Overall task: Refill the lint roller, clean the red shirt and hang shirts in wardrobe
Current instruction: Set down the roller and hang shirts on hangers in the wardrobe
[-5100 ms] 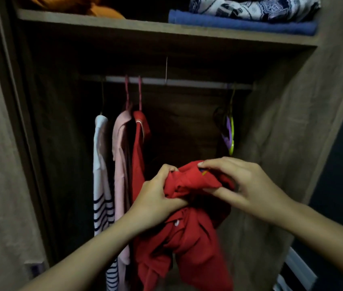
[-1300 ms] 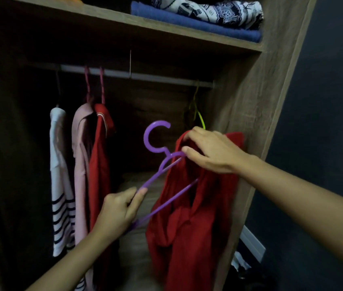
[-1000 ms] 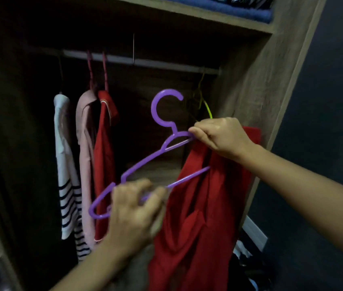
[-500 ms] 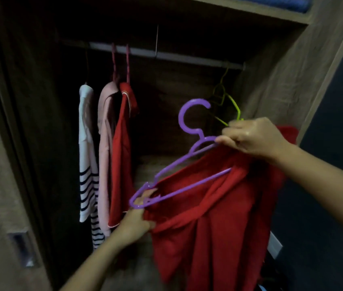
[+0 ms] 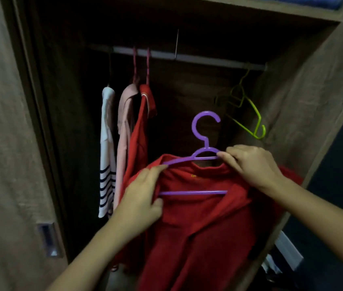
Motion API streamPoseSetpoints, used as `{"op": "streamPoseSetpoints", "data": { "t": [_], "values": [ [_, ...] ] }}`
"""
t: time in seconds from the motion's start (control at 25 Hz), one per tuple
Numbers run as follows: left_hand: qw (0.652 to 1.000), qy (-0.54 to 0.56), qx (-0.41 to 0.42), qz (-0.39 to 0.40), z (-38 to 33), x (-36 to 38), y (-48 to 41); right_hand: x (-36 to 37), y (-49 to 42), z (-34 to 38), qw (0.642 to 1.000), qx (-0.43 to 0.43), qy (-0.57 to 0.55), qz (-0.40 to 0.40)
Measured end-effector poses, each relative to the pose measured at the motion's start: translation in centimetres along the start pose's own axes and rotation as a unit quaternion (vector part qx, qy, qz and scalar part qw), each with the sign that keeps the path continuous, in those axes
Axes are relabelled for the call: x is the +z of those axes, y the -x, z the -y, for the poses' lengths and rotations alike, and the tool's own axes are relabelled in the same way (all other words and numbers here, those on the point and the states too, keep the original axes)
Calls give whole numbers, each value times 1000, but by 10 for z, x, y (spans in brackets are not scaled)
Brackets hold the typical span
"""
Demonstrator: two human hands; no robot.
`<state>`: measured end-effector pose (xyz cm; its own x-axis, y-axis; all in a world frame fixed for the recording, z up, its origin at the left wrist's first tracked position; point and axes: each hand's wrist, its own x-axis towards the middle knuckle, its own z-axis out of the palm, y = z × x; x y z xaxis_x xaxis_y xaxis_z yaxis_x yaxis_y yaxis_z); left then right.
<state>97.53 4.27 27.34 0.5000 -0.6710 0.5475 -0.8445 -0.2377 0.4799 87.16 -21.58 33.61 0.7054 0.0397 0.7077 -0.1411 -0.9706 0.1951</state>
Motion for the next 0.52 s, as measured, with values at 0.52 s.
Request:
{"op": "streamPoseSetpoints", "data": {
  "t": [0.52],
  "values": [
    [992,11,11,-125,38,-73,-17,-24,-9,-10,972,111,-206,18]
  ]
}}
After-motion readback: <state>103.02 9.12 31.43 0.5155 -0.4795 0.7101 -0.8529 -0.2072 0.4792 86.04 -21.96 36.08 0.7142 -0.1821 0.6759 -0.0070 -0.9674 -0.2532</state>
